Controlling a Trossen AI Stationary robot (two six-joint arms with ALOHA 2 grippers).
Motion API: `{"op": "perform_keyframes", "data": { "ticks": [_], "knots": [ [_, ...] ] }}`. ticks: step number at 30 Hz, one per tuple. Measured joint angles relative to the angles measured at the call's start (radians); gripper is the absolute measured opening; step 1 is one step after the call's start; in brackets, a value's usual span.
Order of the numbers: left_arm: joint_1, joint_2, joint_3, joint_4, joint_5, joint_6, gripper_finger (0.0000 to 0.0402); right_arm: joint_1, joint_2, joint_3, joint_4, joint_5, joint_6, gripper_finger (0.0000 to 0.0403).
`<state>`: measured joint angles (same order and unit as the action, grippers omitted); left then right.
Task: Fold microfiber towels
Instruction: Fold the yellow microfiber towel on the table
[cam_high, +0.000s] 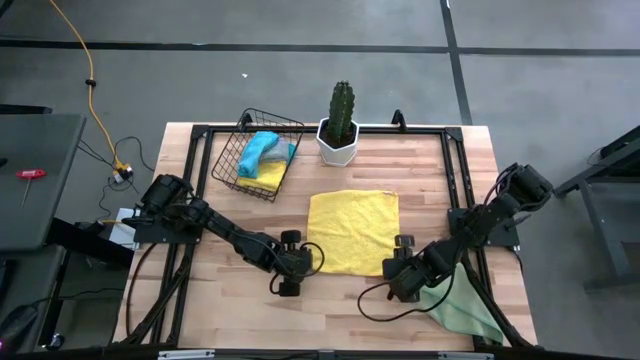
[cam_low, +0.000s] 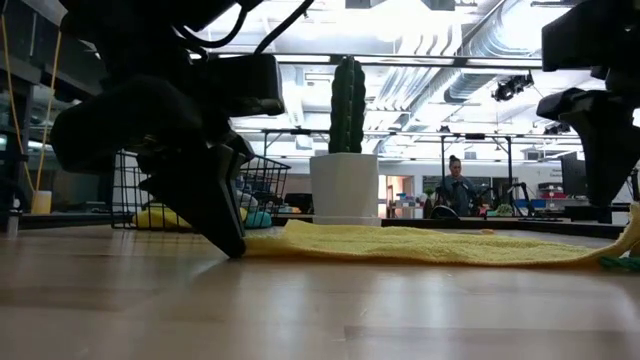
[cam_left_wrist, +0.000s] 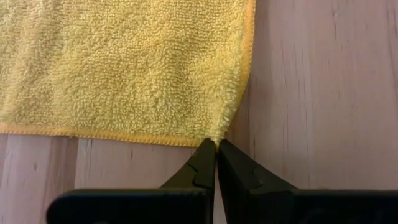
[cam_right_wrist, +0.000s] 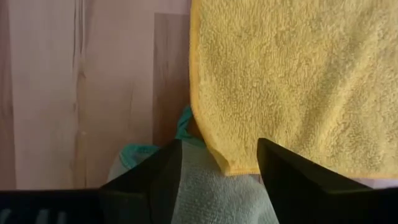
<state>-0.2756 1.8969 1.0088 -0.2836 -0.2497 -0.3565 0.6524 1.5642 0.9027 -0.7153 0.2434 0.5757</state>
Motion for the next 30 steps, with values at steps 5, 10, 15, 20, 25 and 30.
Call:
{"op": "perform_keyframes", "data": {
  "ticks": [5,10,15,20,25,30],
  "knots": [
    [0.001,0.0,0.0,0.0,0.007,-0.008,0.0,0.002,0.0,-0.001,-0.005,-0.017,-0.006,0.0196],
    [0.001,0.0,0.0,0.0,0.007,-0.008,0.0,0.001,0.0,-0.001,-0.003,-0.008,-0.007,0.0167],
    [0.001,0.0,0.0,0.0,0.007,-0.011,0.0,0.001,0.008,-0.002,-0.003,-0.006,0.0,0.0133],
    [0.001,0.0,0.0,0.0,0.01,-0.011,0.0,0.003,0.039,-0.003,0.001,-0.018,0.009,0.012],
    [0.001,0.0,0.0,0.0,0.013,-0.01,0.0,0.003,0.047,-0.003,0.002,-0.019,0.021,0.0119],
    [0.001,0.0,0.0,0.0,0.014,-0.01,0.0,0.003,0.047,-0.003,0.001,-0.022,0.027,0.0103]
  ]
}}
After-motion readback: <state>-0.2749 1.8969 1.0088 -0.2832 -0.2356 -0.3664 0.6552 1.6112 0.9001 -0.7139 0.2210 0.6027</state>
